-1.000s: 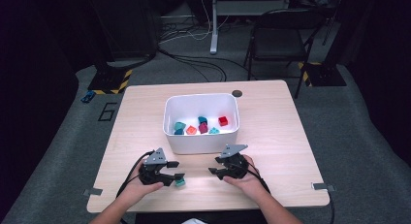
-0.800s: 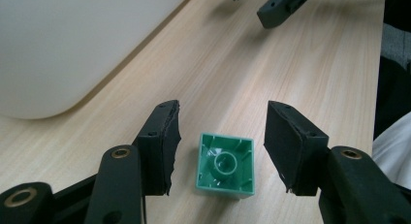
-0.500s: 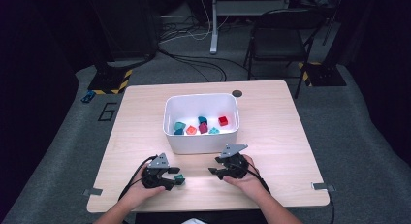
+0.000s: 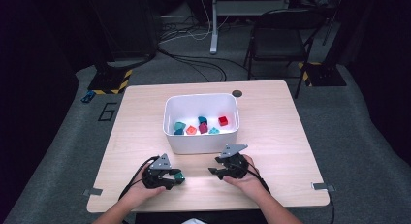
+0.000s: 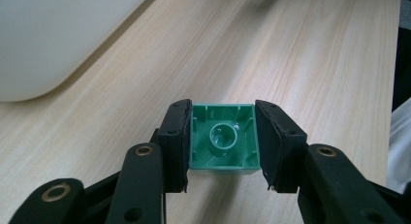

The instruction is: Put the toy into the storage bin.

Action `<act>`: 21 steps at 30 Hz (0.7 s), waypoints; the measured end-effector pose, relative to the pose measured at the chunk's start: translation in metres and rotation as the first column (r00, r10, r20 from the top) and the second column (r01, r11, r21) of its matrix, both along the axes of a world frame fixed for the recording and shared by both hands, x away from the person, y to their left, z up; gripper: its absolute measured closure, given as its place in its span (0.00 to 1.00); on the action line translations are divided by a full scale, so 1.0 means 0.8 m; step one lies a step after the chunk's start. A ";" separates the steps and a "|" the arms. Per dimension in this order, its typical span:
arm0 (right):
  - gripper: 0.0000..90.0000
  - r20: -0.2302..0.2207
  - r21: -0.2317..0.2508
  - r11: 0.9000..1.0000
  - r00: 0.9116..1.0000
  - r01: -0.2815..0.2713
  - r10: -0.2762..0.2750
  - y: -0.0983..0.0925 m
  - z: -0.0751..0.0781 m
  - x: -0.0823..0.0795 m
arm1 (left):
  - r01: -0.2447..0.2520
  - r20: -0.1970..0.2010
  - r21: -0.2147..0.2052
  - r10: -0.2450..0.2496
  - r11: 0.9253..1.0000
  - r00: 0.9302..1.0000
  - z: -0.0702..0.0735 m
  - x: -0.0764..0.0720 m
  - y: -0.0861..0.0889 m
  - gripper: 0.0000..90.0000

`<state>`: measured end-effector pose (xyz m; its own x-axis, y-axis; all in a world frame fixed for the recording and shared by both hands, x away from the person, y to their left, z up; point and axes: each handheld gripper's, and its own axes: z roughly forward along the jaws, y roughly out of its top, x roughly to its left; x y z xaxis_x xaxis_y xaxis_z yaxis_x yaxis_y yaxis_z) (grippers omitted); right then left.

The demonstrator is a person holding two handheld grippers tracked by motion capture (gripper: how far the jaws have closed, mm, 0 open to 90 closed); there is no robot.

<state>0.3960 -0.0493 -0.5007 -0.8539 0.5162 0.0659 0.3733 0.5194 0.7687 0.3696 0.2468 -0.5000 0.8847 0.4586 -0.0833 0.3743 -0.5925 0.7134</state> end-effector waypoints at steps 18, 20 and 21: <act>0.53 0.001 0.000 1.000 1.000 -0.001 0.001 0.000 0.000 0.000 | 0.003 0.012 -0.063 -0.002 0.998 1.000 0.061 0.013 -0.002 0.65; 0.53 0.001 0.000 1.000 1.000 -0.002 0.002 0.000 0.000 0.000 | 0.006 0.016 -0.077 -0.005 0.997 1.000 0.078 0.019 -0.004 0.65; 0.53 0.001 0.000 1.000 1.000 -0.002 0.002 0.000 0.000 0.000 | 0.004 0.016 -0.087 -0.003 0.996 1.000 0.083 0.020 -0.005 0.65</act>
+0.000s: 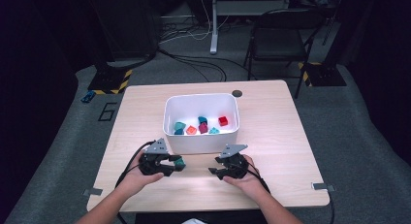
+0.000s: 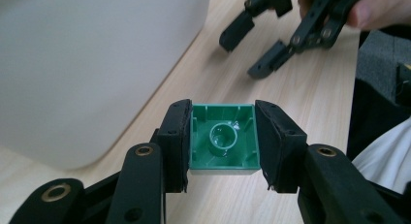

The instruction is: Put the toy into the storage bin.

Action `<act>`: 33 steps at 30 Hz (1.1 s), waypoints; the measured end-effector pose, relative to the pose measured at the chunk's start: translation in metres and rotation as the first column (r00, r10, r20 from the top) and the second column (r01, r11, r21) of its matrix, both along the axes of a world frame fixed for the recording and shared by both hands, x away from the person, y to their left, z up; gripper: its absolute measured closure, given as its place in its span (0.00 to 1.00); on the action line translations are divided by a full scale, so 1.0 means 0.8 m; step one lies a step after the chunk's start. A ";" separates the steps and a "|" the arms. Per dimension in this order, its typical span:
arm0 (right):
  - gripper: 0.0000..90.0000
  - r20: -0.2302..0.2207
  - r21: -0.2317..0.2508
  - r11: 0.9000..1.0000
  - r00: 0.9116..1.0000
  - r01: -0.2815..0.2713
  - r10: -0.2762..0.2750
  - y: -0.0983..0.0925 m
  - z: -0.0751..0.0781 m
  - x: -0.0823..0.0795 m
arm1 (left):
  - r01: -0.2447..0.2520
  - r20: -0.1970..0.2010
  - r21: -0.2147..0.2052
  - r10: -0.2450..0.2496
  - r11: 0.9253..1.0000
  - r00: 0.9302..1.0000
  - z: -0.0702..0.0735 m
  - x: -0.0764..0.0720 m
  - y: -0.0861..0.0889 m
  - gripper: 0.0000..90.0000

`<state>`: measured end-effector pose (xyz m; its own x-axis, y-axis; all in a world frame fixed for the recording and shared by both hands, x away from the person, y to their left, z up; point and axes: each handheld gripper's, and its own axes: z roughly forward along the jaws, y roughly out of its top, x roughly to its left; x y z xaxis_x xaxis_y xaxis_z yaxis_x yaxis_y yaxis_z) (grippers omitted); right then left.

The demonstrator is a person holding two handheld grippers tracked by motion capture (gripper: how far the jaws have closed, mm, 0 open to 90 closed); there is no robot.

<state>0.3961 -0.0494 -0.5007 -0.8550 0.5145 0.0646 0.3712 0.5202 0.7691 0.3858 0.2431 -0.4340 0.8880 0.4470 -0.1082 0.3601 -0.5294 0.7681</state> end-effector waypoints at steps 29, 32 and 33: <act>0.53 -0.018 0.013 1.000 1.000 0.009 -0.009 -0.005 0.000 0.000 | 0.018 0.071 -0.075 -0.013 0.997 0.997 0.128 0.125 -0.076 0.65; 0.53 -0.005 0.015 1.000 1.000 0.008 -0.008 -0.007 0.000 0.001 | 0.001 0.063 -0.087 0.004 0.996 0.998 0.120 0.143 -0.085 0.65; 0.53 -0.005 0.015 1.000 1.000 0.008 -0.008 -0.007 0.000 0.001 | 0.001 0.063 -0.087 0.004 0.996 0.998 0.120 0.143 -0.085 0.65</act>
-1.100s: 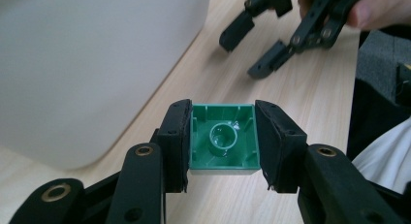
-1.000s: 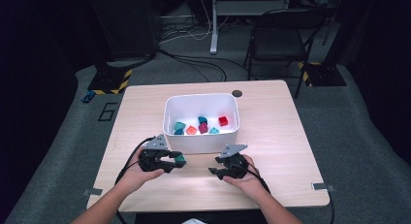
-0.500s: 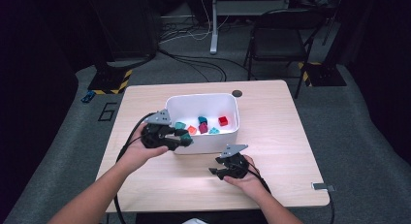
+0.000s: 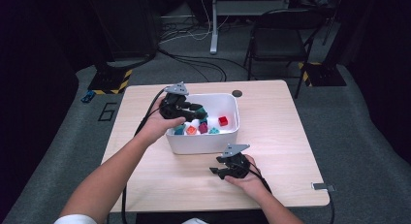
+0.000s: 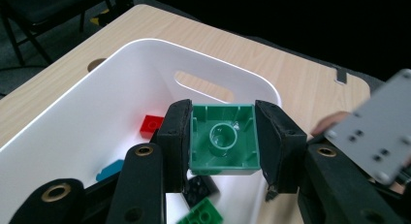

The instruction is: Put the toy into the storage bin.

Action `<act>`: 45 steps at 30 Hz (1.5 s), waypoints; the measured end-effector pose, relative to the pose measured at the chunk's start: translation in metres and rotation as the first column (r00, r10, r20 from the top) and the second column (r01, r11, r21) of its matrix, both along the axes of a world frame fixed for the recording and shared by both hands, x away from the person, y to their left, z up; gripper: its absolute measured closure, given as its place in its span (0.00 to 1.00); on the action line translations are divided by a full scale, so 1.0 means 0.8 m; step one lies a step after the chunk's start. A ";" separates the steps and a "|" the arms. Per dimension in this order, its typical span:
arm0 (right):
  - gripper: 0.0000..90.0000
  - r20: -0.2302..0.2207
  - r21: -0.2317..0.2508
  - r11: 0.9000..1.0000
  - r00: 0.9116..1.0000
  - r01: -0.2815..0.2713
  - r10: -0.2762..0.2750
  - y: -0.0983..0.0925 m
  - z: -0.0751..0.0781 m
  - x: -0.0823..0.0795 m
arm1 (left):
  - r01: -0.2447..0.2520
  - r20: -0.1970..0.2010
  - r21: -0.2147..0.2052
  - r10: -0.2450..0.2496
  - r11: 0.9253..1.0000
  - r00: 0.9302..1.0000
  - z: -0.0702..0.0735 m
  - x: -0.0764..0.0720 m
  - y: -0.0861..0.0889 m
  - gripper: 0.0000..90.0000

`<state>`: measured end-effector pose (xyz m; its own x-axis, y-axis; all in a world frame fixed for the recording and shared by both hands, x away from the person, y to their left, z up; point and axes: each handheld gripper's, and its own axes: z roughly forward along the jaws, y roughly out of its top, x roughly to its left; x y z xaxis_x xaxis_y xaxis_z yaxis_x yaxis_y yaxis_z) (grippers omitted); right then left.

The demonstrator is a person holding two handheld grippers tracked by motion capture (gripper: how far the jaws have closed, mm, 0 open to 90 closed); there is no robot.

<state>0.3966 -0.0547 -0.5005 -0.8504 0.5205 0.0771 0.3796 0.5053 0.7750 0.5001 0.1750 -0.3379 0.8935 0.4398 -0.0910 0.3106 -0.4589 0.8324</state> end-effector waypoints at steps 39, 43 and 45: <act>0.53 0.005 -0.012 1.000 1.000 -0.007 0.007 0.002 -0.001 0.001 | -0.096 0.029 0.030 0.095 0.995 0.995 -0.007 0.017 0.014 0.45; 0.53 -0.003 -0.013 1.000 1.000 -0.007 0.007 0.003 -0.002 0.001 | -0.108 0.023 -0.005 0.108 0.994 0.994 -0.004 -0.001 0.032 0.44; 0.53 -0.006 -0.012 1.000 1.000 -0.009 0.009 0.004 -0.002 0.001 | -0.108 0.021 -0.008 0.108 0.994 0.994 -0.003 -0.007 0.036 0.44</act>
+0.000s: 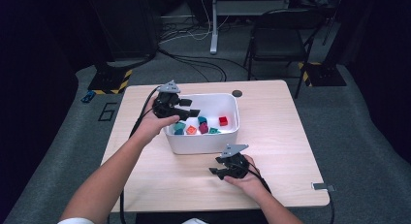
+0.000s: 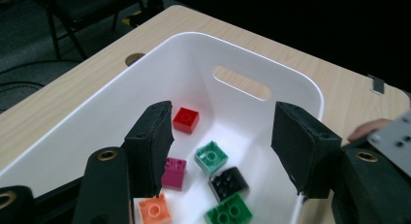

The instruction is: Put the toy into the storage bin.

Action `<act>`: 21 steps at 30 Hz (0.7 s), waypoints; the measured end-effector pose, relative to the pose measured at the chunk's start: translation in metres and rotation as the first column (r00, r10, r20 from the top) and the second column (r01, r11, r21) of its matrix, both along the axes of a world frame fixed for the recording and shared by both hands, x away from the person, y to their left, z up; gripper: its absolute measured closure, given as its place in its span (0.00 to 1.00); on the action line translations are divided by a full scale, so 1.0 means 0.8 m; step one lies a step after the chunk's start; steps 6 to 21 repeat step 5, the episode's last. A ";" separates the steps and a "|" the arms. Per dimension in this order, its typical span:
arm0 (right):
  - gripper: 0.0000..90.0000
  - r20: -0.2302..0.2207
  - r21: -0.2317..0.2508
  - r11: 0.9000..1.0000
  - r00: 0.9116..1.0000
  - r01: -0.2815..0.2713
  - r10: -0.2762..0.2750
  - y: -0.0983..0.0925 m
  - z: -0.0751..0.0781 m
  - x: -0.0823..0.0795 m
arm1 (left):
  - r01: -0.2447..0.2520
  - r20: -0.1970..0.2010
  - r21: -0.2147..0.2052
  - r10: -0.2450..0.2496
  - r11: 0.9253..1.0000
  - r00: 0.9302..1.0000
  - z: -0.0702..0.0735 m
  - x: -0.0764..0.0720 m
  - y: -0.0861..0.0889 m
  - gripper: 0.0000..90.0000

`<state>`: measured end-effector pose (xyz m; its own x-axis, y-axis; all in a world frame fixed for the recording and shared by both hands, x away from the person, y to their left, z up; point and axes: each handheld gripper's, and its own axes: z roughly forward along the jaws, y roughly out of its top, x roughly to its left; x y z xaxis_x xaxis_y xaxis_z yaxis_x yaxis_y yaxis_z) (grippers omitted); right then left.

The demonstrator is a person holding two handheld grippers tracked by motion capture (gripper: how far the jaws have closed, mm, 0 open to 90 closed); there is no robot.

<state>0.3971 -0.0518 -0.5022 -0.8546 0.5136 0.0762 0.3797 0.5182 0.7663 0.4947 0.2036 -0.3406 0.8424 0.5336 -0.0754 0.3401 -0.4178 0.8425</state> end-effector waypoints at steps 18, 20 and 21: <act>0.53 -0.003 0.003 1.000 1.000 0.004 -0.004 -0.001 -0.001 0.000 | 0.007 0.019 0.005 -0.007 1.000 1.000 0.000 -0.030 0.019 0.40; 0.53 -0.003 0.003 1.000 1.000 0.004 -0.004 -0.001 -0.001 0.000 | 0.007 0.019 0.005 -0.007 1.000 1.000 0.000 -0.030 0.019 0.40; 0.53 -0.003 0.003 1.000 1.000 0.004 -0.004 -0.001 -0.001 0.000 | 0.007 0.019 0.005 -0.007 1.000 1.000 0.000 -0.030 0.019 0.40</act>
